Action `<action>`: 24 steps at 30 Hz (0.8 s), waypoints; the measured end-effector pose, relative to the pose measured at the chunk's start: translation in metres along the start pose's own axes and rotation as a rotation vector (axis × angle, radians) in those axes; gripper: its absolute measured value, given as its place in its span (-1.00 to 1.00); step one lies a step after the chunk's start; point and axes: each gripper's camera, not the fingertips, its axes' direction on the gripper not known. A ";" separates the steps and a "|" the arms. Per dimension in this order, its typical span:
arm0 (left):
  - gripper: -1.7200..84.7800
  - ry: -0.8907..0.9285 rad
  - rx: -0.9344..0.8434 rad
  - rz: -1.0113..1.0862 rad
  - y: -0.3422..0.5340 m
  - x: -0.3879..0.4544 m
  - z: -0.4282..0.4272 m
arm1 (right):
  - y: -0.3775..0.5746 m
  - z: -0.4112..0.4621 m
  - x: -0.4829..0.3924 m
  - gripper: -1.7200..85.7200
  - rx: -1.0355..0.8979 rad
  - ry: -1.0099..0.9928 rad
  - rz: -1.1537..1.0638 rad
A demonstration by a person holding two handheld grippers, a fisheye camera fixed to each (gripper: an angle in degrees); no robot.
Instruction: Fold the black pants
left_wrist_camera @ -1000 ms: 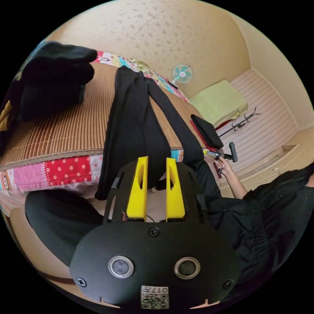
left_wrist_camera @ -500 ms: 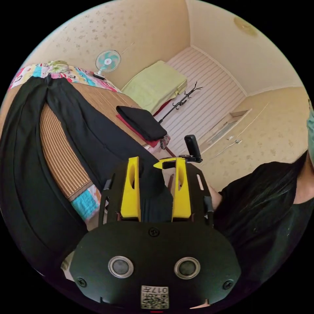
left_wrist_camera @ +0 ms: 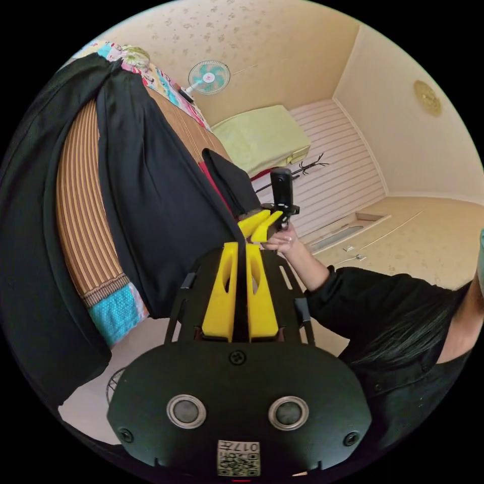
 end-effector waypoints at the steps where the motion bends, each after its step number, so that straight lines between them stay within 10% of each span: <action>1: -0.89 0.008 0.027 -0.006 0.004 -0.001 -0.006 | -0.025 -0.026 0.019 -0.68 0.078 0.064 0.053; 7: -0.89 0.028 0.042 0.035 0.006 0.006 -0.017 | -0.174 -0.083 0.136 -0.56 0.273 0.377 0.329; 18: -0.90 0.005 0.034 0.147 0.028 0.004 -0.049 | -0.228 -0.082 0.222 -0.84 0.719 0.258 0.591; 24: -0.91 0.084 0.177 0.027 0.060 -0.015 -0.104 | -0.277 -0.053 0.151 -0.88 0.841 0.160 0.264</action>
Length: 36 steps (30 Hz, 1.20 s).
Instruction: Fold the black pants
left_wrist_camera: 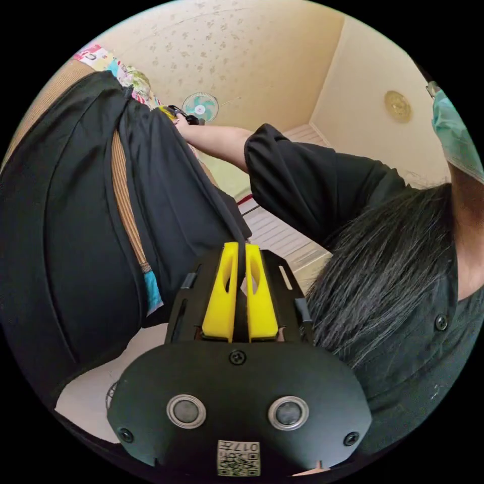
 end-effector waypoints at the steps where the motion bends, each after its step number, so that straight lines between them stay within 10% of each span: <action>1: -0.91 -0.012 0.023 -0.019 0.007 0.001 -0.016 | 0.003 0.019 -0.025 -0.89 -0.005 -0.084 -0.062; 12: -0.87 -0.443 0.172 -0.275 0.073 0.005 -0.148 | 0.099 0.209 -0.126 -0.83 -0.273 -0.152 -0.015; 17: -0.82 -0.527 0.343 -0.223 0.085 0.023 -0.176 | 0.146 0.165 -0.138 -0.77 -0.389 -0.105 -0.077; 36: -0.79 -0.830 -0.101 -0.009 0.010 0.031 -0.057 | 0.506 -0.047 -0.222 -0.78 -0.380 0.280 -0.337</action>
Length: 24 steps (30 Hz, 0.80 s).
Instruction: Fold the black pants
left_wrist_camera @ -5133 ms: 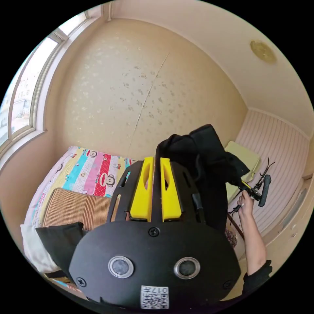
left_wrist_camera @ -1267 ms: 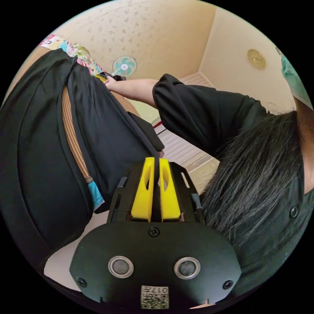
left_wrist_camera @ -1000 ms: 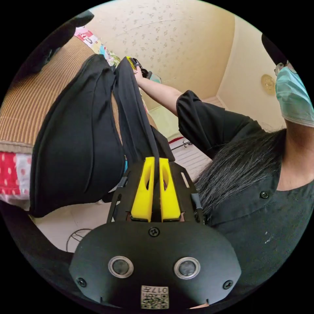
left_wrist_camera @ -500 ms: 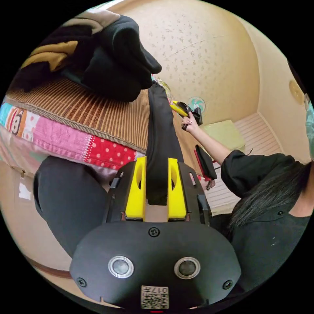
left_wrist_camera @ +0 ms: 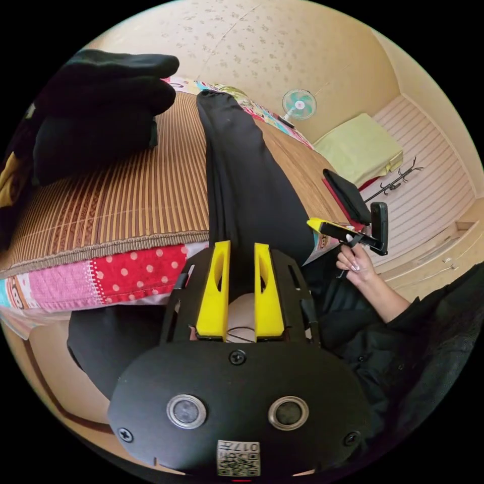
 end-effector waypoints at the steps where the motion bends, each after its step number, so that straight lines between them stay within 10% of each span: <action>1: -0.85 -0.043 -0.008 -0.010 -0.002 0.004 0.001 | 0.000 0.001 -0.006 -0.82 -0.011 0.036 -0.003; 24: -0.85 0.023 -0.115 -0.087 -0.029 -0.013 0.007 | -0.041 0.020 0.027 -0.85 -0.186 -0.126 0.019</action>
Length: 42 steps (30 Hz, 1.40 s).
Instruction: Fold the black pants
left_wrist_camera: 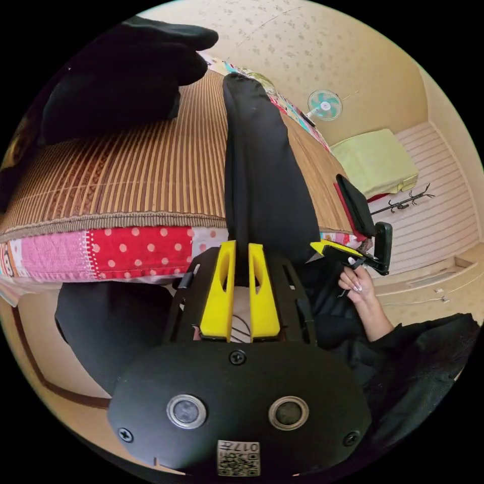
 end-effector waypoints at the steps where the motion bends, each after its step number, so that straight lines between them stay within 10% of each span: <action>1: -0.86 0.028 -0.044 0.043 0.002 0.009 0.002 | 0.003 -0.008 0.006 -0.86 -0.034 -0.013 -0.013; 8: -0.82 0.329 -0.132 0.088 0.018 0.008 0.003 | 0.030 -0.058 0.039 -0.85 -0.297 0.013 -0.177; 16: -0.67 0.311 0.151 0.058 -0.065 -0.036 -0.010 | -0.032 -0.112 0.142 -0.70 0.122 -0.181 -0.007; 34: -0.85 0.469 -0.035 0.002 -0.071 -0.067 0.031 | -0.038 -0.069 0.228 -0.86 -0.037 -0.468 0.090; 42: -0.87 0.780 0.299 0.385 -0.036 -0.003 -0.114 | 0.011 -0.199 0.155 -0.91 0.328 -0.780 -0.286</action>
